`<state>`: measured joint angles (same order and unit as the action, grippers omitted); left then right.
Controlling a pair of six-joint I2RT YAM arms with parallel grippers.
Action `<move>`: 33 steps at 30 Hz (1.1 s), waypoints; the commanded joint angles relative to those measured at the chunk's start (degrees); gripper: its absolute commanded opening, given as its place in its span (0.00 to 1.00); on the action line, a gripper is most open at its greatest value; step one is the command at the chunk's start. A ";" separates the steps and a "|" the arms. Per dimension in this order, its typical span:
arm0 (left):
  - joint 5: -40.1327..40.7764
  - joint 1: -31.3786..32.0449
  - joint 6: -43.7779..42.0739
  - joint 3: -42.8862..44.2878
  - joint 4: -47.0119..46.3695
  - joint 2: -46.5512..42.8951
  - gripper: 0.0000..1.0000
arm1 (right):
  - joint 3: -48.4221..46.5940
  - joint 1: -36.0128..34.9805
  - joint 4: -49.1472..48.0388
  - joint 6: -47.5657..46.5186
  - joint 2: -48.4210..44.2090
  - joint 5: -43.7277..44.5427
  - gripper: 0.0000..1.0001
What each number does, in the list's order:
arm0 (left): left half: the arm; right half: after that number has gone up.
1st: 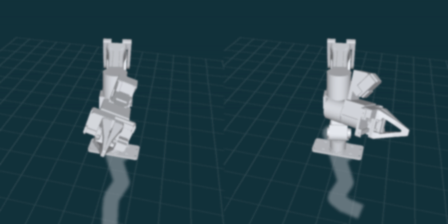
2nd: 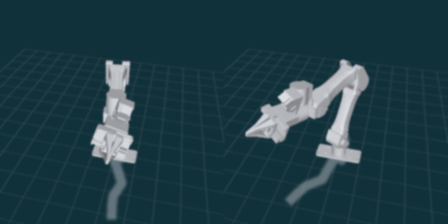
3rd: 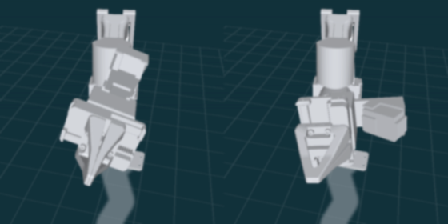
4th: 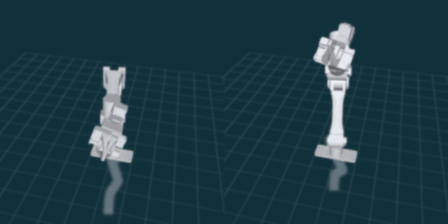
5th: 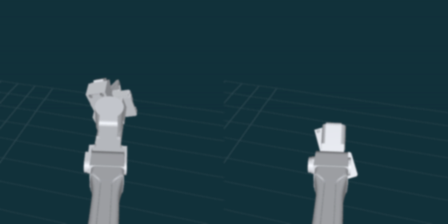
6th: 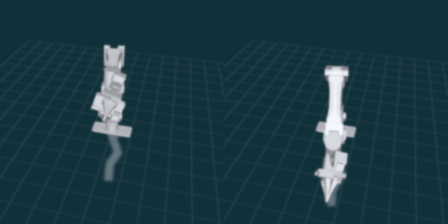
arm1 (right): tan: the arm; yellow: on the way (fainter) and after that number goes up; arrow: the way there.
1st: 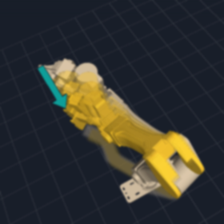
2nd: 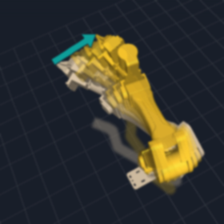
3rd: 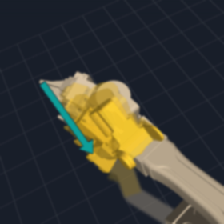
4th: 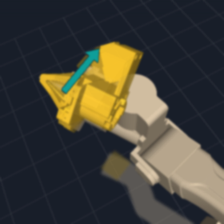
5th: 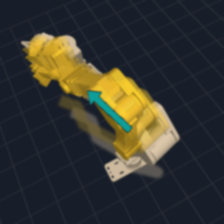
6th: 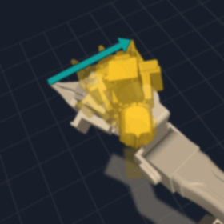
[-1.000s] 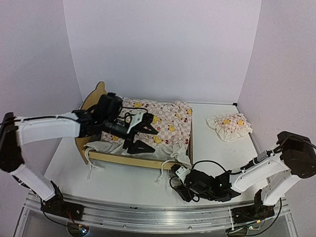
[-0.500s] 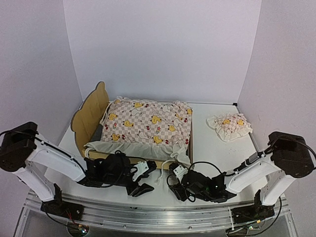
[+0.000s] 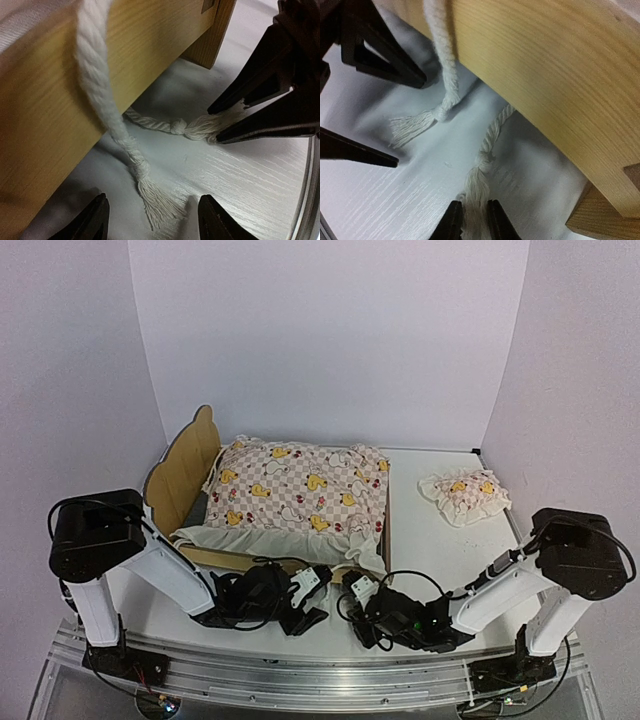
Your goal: Set up the pet bed
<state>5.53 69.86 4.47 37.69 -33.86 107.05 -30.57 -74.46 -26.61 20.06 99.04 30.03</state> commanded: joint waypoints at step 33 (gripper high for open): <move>-51.08 -4.18 -23.00 9.98 14.11 -24.93 0.00 | -26.90 -0.30 90.24 7.83 -36.39 -23.76 0.00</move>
<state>-40.31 66.71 -16.15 43.29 -20.57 83.20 -52.50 -74.44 49.44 26.63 62.67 10.01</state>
